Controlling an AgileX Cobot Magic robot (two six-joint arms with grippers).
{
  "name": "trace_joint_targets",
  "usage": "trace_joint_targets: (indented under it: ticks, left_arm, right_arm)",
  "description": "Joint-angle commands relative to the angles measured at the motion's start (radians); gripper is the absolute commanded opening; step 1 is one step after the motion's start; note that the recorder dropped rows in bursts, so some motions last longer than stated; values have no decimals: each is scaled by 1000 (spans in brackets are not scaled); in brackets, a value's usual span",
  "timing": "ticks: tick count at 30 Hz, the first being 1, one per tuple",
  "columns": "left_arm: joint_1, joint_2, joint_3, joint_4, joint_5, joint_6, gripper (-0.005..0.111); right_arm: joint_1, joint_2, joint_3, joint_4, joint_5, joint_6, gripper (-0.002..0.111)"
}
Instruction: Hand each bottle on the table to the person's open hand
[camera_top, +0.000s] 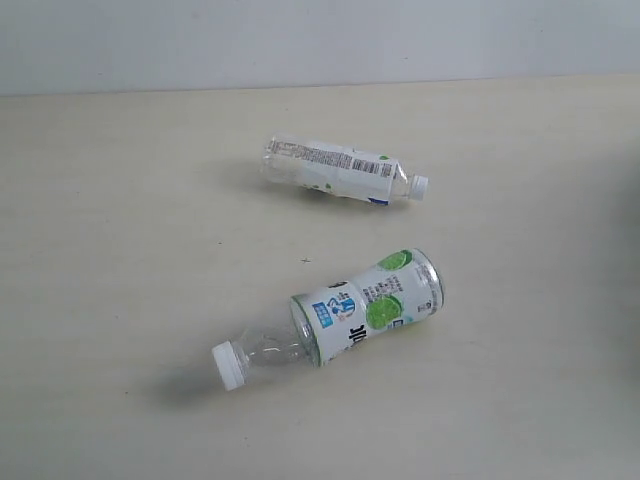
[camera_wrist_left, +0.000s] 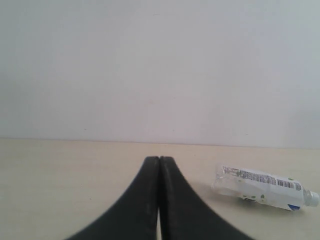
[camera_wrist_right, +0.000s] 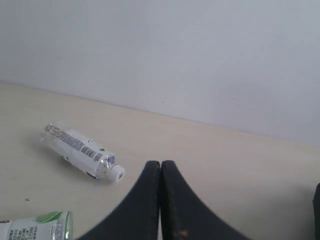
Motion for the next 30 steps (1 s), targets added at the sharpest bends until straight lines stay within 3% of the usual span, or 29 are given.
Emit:
trace_joint_targets:
  ticks: [1,8,30]
  left_arm:
    - [3,-6,3,-4,-2,-2,0]
    - [3,-6,3,-4,-2,-2,0]
    - [3,-6,3,-4,-2,-2,0]
  right_arm:
    - [0,-126,38,7,8,-7,0]
    - [0,-323,42,7,68,-7,0]
    - [0,-324,42,7,85,-7,0]
